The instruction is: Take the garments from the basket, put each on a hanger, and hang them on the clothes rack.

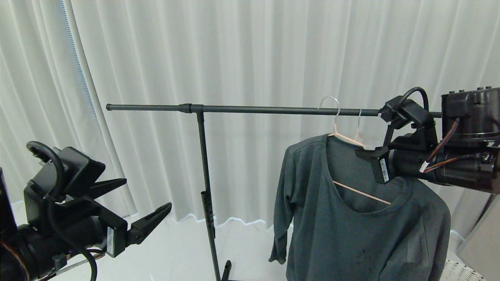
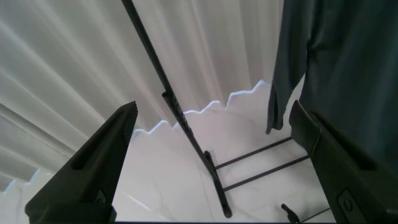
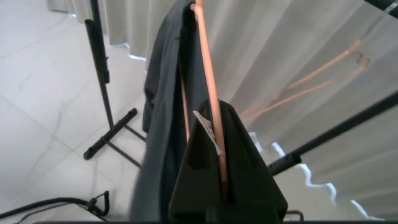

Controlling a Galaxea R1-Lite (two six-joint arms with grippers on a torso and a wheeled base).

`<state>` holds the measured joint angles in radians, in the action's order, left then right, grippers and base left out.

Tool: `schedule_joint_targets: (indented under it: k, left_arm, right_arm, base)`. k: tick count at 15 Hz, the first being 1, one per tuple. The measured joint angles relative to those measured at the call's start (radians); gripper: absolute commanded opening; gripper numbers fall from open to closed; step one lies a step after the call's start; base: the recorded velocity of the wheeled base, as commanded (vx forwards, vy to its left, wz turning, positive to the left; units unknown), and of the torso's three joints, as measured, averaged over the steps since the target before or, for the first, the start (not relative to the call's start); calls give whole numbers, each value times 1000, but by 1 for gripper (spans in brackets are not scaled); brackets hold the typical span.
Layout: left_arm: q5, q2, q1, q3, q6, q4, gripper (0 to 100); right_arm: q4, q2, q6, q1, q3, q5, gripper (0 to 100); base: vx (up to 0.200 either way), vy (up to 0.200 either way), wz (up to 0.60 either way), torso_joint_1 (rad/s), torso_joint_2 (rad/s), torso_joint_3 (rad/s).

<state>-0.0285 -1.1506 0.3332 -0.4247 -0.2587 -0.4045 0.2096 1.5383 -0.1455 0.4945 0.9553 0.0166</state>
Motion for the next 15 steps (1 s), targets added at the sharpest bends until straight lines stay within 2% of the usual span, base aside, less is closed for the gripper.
schedule_joint_targets:
  k: [3, 7, 9, 15]
  left_arm:
    - [0, 1, 0, 0, 1, 0, 100]
    - [0, 1, -1, 1, 1, 0, 100]
    - [-1, 1, 0, 1, 1, 0, 100]
    - [0, 5, 0, -1, 1, 0, 100]
  right_arm:
    - [1, 11, 1, -1, -1, -1, 0]
    - [74, 56, 11, -5, 1, -25, 0]
    - [120, 94, 52, -8, 20, -56, 0]
    - [129, 266, 76, -81, 211, -79, 0]
  base:
    - [200, 0, 0, 4, 2, 1]
    - [0, 0, 0, 0, 0, 0]
    - [0, 0, 0, 0, 0, 0]
    - [0, 0, 0, 0, 0, 0]
